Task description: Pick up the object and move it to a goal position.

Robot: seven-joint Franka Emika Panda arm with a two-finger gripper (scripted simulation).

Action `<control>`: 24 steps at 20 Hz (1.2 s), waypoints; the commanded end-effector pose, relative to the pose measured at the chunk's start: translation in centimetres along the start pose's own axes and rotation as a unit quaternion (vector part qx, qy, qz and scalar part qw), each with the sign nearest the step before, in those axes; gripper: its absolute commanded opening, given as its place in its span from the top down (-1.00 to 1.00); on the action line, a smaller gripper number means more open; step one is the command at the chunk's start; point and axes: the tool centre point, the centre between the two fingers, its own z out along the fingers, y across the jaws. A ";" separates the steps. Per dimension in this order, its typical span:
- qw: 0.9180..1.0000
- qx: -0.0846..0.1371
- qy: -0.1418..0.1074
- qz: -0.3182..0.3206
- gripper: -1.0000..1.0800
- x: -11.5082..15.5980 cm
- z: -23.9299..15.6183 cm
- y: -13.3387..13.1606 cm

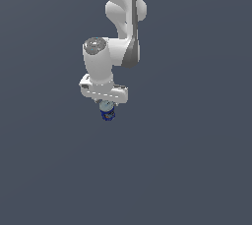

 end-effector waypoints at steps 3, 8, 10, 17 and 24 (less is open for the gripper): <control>1.000 0.000 0.001 0.007 -0.92 -0.4 0.3 0.5; 1.000 0.000 0.000 0.006 -0.92 -0.3 0.7 0.4; 1.000 0.000 0.000 0.006 -0.92 -0.4 1.4 0.4; 1.000 0.000 0.000 0.007 -0.92 -0.5 4.6 0.5; 1.000 0.000 0.001 0.007 1.00 -0.4 5.3 0.5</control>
